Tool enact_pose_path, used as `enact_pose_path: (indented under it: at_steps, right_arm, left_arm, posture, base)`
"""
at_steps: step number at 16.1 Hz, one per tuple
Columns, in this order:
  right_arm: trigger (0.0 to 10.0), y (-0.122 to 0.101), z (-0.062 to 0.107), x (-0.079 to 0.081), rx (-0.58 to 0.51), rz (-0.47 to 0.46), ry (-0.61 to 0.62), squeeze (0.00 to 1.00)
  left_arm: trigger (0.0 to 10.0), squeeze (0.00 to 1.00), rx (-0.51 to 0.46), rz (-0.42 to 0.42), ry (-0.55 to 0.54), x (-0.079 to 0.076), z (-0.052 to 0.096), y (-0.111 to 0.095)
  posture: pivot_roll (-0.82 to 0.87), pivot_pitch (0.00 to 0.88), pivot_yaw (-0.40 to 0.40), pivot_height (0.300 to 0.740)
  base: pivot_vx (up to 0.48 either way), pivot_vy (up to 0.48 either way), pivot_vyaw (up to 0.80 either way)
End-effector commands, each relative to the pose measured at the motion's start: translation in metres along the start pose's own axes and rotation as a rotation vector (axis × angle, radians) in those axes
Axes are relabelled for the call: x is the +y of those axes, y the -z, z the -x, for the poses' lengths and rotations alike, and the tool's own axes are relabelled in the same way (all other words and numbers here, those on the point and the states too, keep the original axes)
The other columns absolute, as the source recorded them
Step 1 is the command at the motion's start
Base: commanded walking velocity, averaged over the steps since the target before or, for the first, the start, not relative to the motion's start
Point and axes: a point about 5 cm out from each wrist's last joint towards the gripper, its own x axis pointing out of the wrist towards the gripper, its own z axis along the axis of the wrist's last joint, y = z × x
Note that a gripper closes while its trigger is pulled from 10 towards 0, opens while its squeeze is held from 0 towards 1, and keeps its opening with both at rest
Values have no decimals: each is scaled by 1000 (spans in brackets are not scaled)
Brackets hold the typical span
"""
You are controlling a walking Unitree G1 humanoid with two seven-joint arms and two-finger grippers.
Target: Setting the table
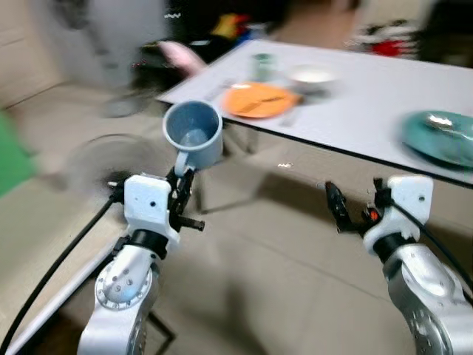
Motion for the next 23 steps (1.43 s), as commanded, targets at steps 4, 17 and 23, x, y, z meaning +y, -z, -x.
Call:
enact_pose_path:
  at_steps: [4,17,23]
  right_arm:
    - [10000,-6,-13,-3,-9,20,-1,0]
    - [10000,-16,-22,-6,-40,21,-7,0]
    - [10000,-19,-20,-4,-69,1,-28,0]
  left_arm:
    - [10000,0,-17,32,-14,5,-5,-3]
    - [10000,0,-15,51,12,3,-13,-4]
    - [10000,0,-19,45,29,3,-17,-5]
  posture:
    - [-132,0,71,740]
    - [-134,0,69,740]
    - [-139,0,77,740]
  base:
    - [140,0,0]
    - [368,0,-476]
    - [383,0,-572]
